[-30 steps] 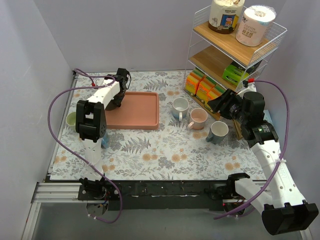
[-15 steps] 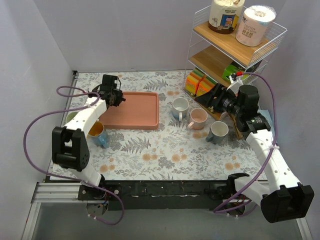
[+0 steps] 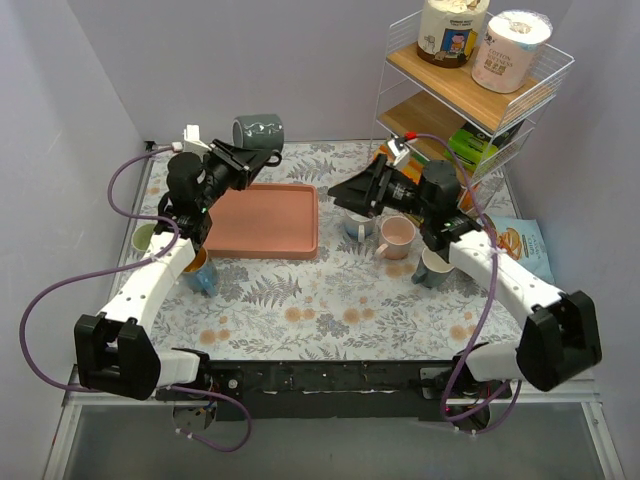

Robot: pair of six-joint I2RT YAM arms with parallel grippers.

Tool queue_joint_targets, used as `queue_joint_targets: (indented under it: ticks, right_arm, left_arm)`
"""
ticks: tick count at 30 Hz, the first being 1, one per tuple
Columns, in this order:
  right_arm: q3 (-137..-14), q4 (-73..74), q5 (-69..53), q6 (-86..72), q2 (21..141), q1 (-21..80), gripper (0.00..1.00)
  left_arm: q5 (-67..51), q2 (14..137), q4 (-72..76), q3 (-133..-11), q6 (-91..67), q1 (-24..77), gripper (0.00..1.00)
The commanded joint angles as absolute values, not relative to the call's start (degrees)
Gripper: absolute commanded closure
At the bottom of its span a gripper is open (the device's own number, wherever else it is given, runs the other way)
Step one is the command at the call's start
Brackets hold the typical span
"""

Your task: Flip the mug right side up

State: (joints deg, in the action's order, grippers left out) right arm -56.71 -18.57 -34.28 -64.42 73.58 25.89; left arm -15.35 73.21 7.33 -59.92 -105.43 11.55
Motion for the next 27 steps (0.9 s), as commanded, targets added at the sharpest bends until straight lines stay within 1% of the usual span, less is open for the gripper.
queue_joint_targets:
  ticks: [1, 2, 3, 6, 14, 17, 18, 23, 27]
  right_arm:
    - [-62.13, -41.03, -42.70, -77.94, 81.62, 29.00, 0.25]
    - [-63.53, -42.78, -43.50, -79.18, 82.96, 29.26, 0.25]
    - [-63.81, -47.24, -44.03, -80.58, 84.10, 29.35, 0.26]
    - [-65.56, -51.85, -43.60, -83.85, 87.53, 29.36, 0.27]
    - [-71.54, -50.89, -39.12, -82.09, 92.02, 31.20, 0.30]
    - [-74.26, -49.84, -38.32, -81.65, 93.42, 32.17, 0.34]
    - [-75.22, -49.05, -38.32, -80.87, 93.78, 32.52, 0.37]
    - [-79.27, -44.67, -36.48, -77.44, 94.75, 34.89, 0.41]
    - [-80.59, -44.56, -35.95, -76.38, 95.36, 35.77, 0.46]
  left_arm:
    - [-31.97, 70.75, 26.27, -62.75, -105.20, 11.25, 1.00]
    - [-35.04, 70.75, 28.89, -62.93, -105.73, 11.16, 1.00]
    - [-36.46, 70.75, 29.87, -63.19, -106.95, 11.25, 1.00]
    - [-39.72, 69.88, 32.16, -63.11, -108.36, 11.16, 1.00]
    - [-40.96, 66.27, 32.52, -59.77, -109.07, 11.25, 1.00]
    - [-40.43, 65.74, 31.04, -59.68, -107.68, 11.34, 1.00]
    - [-40.26, 65.66, 30.33, -60.11, -107.14, 11.34, 1.00]
    - [-39.64, 66.01, 26.29, -61.52, -102.93, 11.42, 1.00]
    - [-38.59, 66.09, 25.40, -61.17, -101.95, 11.43, 1.00]
